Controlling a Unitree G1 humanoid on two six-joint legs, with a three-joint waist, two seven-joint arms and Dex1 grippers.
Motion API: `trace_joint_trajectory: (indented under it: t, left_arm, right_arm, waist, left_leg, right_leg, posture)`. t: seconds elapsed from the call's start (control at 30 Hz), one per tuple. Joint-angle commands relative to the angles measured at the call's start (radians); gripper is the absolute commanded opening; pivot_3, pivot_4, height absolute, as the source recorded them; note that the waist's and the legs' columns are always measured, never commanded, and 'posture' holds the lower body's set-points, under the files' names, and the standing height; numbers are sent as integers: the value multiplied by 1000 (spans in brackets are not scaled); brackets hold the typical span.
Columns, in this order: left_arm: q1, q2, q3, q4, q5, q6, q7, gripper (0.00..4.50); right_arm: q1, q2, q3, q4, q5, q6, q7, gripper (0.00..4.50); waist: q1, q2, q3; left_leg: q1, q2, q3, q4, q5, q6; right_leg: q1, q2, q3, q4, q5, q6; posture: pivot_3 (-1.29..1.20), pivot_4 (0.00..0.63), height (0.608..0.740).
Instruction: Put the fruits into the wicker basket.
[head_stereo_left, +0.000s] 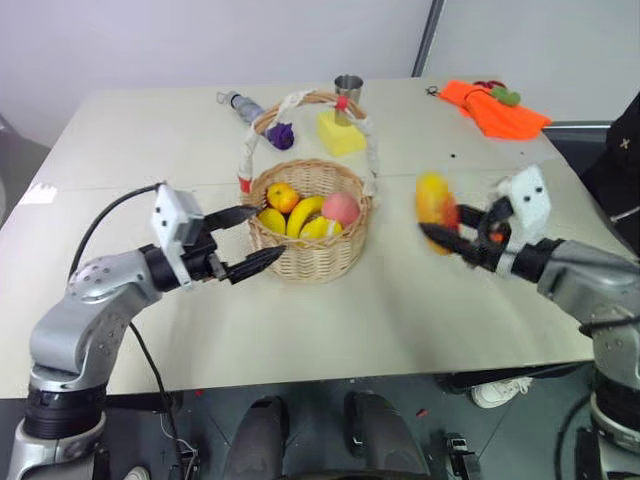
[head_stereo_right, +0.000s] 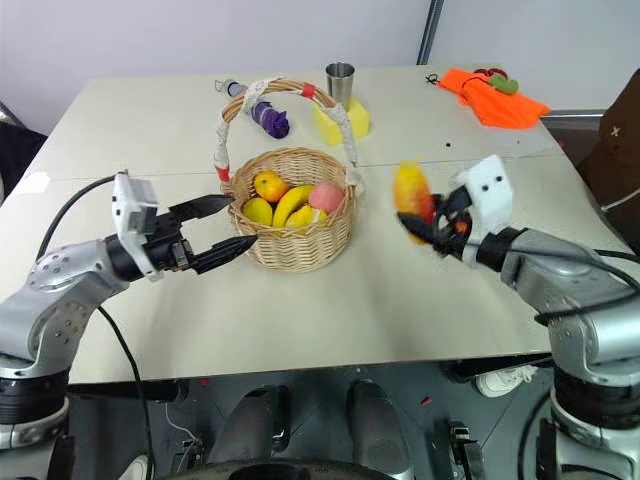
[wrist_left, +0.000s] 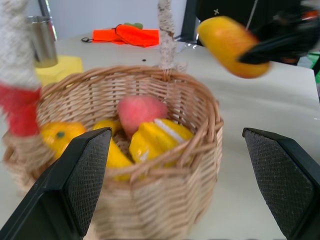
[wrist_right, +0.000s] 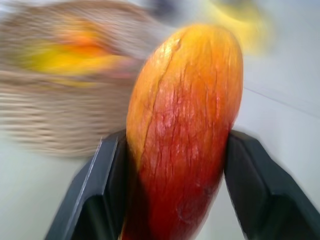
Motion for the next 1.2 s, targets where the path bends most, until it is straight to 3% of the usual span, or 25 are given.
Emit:
trace_joint_trajectory:
  t: [0.03,0.23,0.4,0.43,0.57,0.6,0.77,0.87,1.0,1.2]
  left_arm:
    - [39,4,65,42,-7,-73,-32,4500]
    - [85,-12,72,62,-2,-109,-16,4500]
    - [83,-27,63,44,-1,-118,8,4500]
    - [82,-31,64,38,-3,-119,15,4500]
    - [85,-38,70,13,-16,-112,34,4500]
    - [88,-42,72,9,-16,-116,38,4500]
    - [91,-102,71,17,2,-173,76,4500]
    - [87,-153,64,30,13,-221,101,4500]
    - [67,-213,50,46,15,-250,137,4500]
    - [67,-243,38,64,24,-301,140,4500]
  right_arm:
    - [-156,50,114,-16,25,-24,-27,2168]
    - [-450,312,411,186,-157,42,-291,2168]
    - [-522,412,520,354,-296,-29,-365,2168]
    - [-526,423,520,375,-308,-41,-367,2168]
    - [-507,432,500,347,-316,-107,-334,4219]
    - [-492,421,496,314,-313,-128,-318,4371]
    - [-307,307,410,103,-213,-257,-131,4371]
    - [-212,275,333,64,-159,-265,-106,4371]
    - [-196,301,281,148,-223,-286,-216,4371]
    - [-291,400,269,350,-319,-351,-357,4371]
  waist:
    - [-6,0,0]
    - [-12,-1,0]
    - [7,-1,0]
    - [9,-1,0]
    - [8,-1,0]
    - [7,-1,0]
    - [11,-1,0]
    - [9,-1,0]
    - [4,-2,-1]
    - [4,-2,-1]
  left_leg:
    - [0,1,0,1,0,0]
    - [0,2,0,2,0,-1]
    - [-3,2,1,0,0,-1]
    - [-3,1,1,0,0,-1]
    - [-4,0,1,0,0,-1]
    - [-4,0,1,0,0,-1]
    - [-3,1,0,0,0,-1]
    - [-2,1,1,1,0,-1]
    - [0,1,2,1,0,-1]
    - [-1,2,1,1,0,-1]
  right_leg:
    - [0,0,0,0,0,0]
    - [0,0,-1,0,4,-7]
    - [-3,-2,-1,-1,3,-5]
    - [-3,-2,-1,-1,3,-5]
    - [-3,-4,-1,-1,3,-5]
    - [-3,-3,-1,-1,3,-5]
    - [-2,-2,-1,-1,3,-4]
    - [-1,-2,-1,-1,3,-4]
    - [-1,-1,0,0,3,-5]
    - [-1,1,0,0,4,-6]
  posture:
    - [0,150,740]
    - [0,150,740]
    - [0,150,740]
    - [0,150,740]
    - [0,150,740]
    - [0,150,740]
    - [0,150,740]
    - [0,150,740]
    - [0,150,740]
    - [0,150,740]
